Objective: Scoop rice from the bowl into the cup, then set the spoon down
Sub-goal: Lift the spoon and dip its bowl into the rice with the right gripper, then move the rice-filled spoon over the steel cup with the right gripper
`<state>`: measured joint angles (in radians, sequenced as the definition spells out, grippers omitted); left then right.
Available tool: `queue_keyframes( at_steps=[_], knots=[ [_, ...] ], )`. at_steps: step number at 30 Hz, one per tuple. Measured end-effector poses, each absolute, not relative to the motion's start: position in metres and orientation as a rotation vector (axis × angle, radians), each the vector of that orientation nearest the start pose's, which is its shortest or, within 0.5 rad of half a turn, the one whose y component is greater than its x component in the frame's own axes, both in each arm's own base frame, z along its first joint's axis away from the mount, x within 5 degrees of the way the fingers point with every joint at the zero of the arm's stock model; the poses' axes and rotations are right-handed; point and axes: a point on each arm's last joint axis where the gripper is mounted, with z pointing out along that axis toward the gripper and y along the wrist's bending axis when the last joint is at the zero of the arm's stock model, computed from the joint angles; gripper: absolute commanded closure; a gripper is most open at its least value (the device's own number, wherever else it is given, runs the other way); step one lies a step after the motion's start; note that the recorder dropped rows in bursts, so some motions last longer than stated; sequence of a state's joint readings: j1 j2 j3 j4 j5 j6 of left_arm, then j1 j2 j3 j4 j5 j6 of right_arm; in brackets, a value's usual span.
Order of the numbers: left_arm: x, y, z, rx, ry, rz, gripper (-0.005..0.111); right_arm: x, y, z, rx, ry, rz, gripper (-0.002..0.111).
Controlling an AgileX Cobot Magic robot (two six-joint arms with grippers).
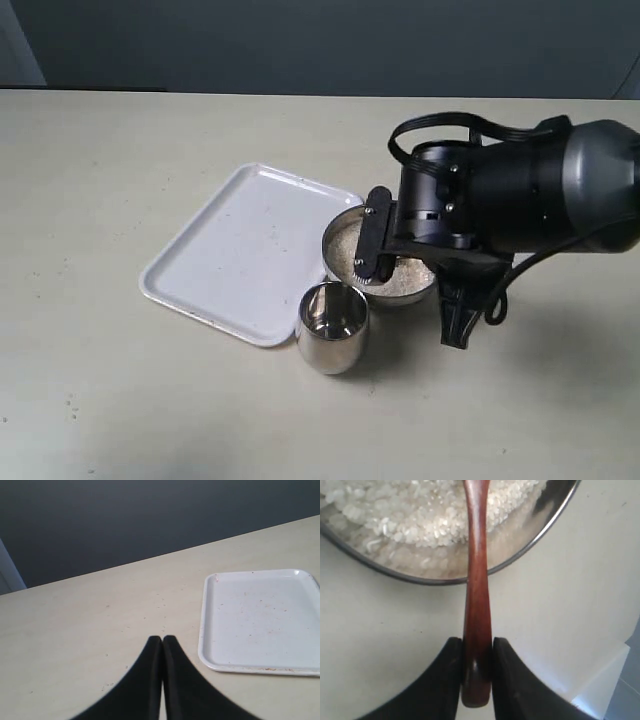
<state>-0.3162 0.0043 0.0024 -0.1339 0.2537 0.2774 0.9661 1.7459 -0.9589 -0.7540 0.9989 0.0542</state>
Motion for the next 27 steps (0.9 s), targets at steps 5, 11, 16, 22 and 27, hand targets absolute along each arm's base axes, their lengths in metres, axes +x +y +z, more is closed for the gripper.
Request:
queue_keyframes(
  at_steps=[5,11,16,22,27],
  knots=[
    [0.052,-0.020,0.189,0.425,1.692,-0.153,0.106,0.208,0.212,0.183,-1.739,2.219,-0.809,0.109],
    [0.052,-0.020,0.189,0.425,1.692,-0.153,0.106,0.206,0.212,0.183,-1.710,2.264,-0.772,0.109],
    [0.052,-0.020,0.189,0.425,1.692,-0.153,0.106,0.203,0.211,0.182,-1.684,2.312,-0.755,0.109],
    [0.052,-0.020,0.189,0.425,1.692,-0.153,0.106,0.201,0.210,0.181,-1.616,2.385,-0.738,0.109],
    [0.052,-0.020,0.189,0.425,1.692,-0.153,0.106,0.198,0.209,0.184,-1.532,2.450,-0.705,0.109]
  ],
)
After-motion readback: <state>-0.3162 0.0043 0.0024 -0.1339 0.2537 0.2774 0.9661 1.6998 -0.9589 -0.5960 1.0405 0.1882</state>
